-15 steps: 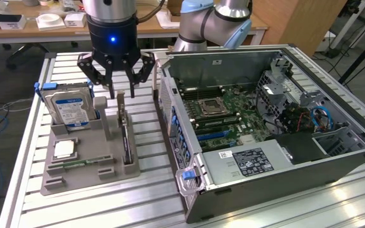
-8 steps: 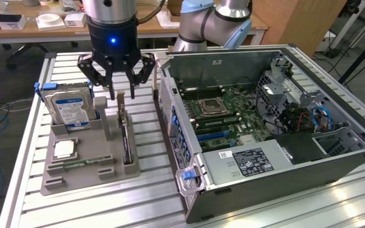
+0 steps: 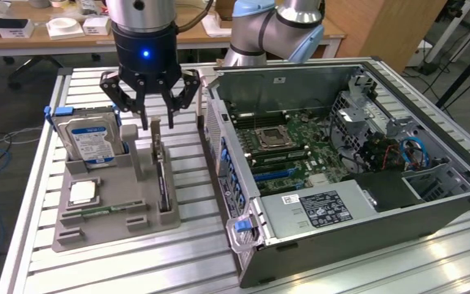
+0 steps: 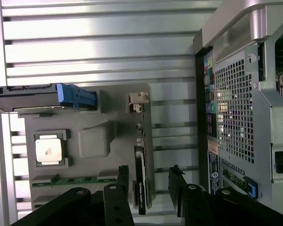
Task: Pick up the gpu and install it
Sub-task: 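Pick up the gpu and move the gpu toward the slot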
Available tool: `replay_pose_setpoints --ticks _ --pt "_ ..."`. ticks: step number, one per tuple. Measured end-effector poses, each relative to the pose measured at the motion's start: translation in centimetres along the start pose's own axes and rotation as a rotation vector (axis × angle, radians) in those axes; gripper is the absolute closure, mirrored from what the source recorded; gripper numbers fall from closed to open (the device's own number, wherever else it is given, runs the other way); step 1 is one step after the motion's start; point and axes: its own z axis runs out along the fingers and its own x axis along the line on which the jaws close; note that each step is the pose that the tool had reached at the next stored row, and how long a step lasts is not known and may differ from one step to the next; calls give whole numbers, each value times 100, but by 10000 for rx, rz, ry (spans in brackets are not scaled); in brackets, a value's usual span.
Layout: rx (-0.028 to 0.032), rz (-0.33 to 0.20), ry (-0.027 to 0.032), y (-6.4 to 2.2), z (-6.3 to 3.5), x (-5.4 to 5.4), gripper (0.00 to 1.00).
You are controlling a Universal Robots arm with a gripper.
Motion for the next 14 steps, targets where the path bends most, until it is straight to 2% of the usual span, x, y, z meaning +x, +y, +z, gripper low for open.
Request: replay_pose_setpoints --ticks 14 --pt "0 1 0 -30 21 -2 53"
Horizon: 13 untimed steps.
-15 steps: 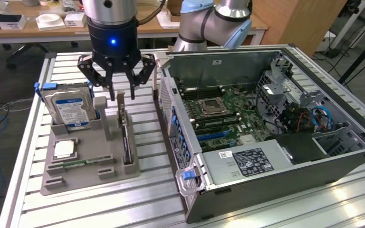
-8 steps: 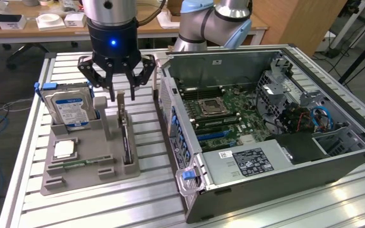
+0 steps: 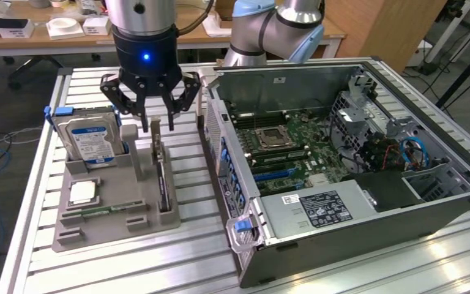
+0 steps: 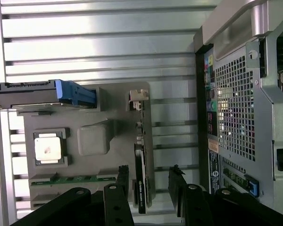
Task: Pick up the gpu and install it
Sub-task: 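Pick up the gpu and move the gpu toward the slot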
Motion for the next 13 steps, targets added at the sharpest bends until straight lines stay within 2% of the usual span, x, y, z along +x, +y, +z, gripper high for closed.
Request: replay_pose_setpoints --ticks 13 --pt "0 -1 0 -41 22 -3 53"
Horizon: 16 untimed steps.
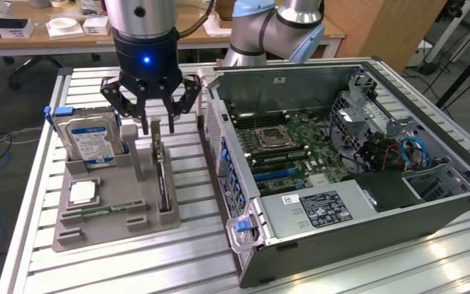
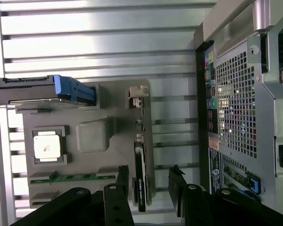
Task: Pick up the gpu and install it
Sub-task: 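Pick up the gpu and move the gpu toward the slot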
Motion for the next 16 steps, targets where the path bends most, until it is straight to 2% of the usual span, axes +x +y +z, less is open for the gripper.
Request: replay_pose_setpoints --ticks 16 --pt "7 0 0 -49 31 -3 53"
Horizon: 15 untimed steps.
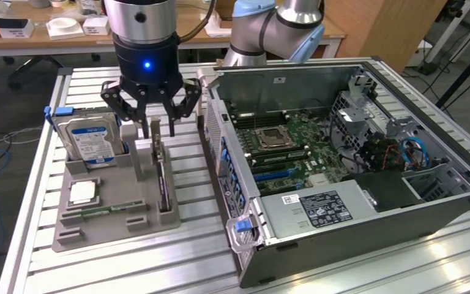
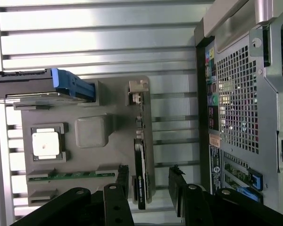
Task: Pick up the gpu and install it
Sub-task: 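Pick up the gpu and move the gpu toward the slot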
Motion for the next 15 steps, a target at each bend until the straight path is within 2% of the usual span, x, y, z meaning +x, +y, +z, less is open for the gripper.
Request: replay_pose_setpoints --ticks 15 --pt "2 0 0 -37 25 -3 53"
